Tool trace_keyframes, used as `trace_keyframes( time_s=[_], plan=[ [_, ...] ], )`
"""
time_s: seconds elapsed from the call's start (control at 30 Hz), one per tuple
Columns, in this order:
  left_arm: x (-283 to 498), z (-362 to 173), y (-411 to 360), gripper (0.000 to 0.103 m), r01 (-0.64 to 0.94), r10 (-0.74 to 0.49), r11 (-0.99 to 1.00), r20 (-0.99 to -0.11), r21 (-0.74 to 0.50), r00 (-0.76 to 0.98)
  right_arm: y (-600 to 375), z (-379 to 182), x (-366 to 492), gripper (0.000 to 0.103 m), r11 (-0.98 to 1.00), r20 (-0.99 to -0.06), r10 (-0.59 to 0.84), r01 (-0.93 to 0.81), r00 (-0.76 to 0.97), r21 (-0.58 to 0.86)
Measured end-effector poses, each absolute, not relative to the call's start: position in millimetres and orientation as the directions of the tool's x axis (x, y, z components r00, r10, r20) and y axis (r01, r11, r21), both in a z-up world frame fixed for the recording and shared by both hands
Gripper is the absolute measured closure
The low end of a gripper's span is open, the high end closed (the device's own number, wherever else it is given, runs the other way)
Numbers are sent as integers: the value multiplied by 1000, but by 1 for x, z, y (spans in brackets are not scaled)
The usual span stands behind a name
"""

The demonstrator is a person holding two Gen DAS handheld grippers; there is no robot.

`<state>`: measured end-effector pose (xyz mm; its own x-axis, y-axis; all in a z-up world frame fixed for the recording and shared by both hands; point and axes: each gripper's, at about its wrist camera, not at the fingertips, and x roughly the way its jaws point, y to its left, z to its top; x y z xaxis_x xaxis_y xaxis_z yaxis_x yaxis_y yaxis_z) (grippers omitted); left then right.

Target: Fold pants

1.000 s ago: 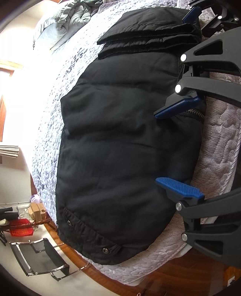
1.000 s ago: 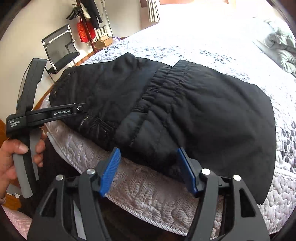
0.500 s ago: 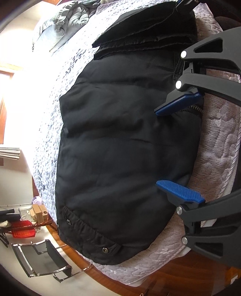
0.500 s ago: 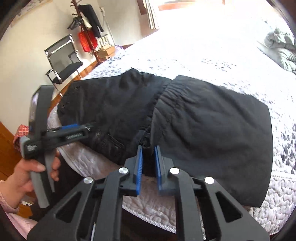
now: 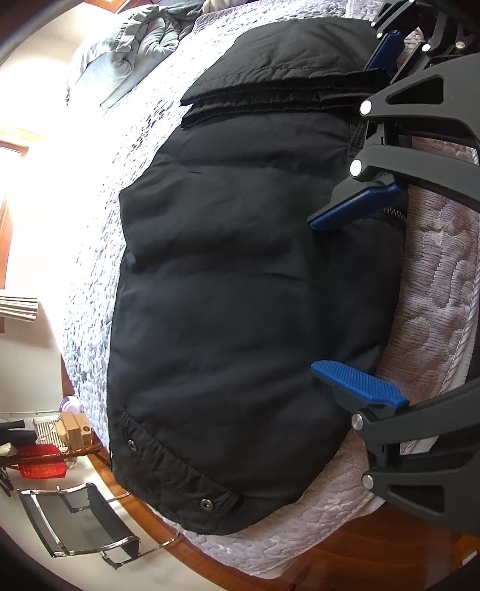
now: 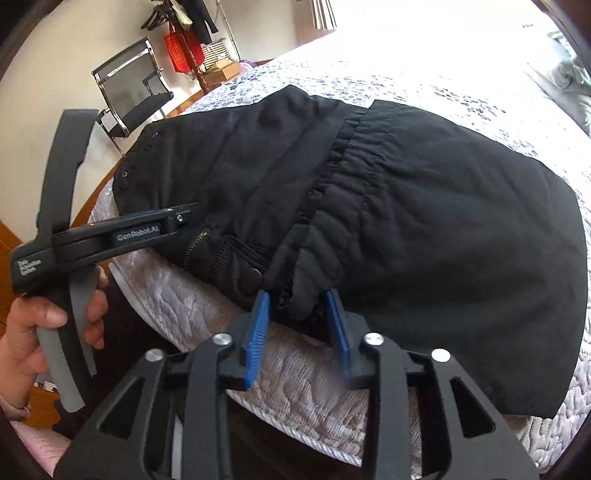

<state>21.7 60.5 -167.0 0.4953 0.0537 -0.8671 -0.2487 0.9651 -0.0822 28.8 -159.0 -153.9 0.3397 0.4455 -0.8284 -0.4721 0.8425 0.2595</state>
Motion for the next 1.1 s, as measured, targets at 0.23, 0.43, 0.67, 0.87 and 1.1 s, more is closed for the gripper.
trace_keyframes(
  time_s=[0.23,0.43,0.67,0.87,1.1],
  plan=[
    [19,-164,68,29,-242,45,966,-869,-87,492,-200,-131,39,66,804,-721,589,-349,364,481],
    [17,-164,66,28,-245,48,966,-872,-84,487,-188,-166,58,66,869,-808,483,-294,336,397],
    [18,-163,64,26,-247,46,965,-877,-84,478,-186,-168,58,67,889,-814,447,-286,371,358],
    [12,-151,87,26,-305,21,940,-868,-151,496,-189,-158,62,65,848,-767,526,-285,368,446],
    [2,-147,167,26,-448,13,861,-869,-242,495,-172,-168,82,64,877,-819,474,-259,323,405]
  ],
)
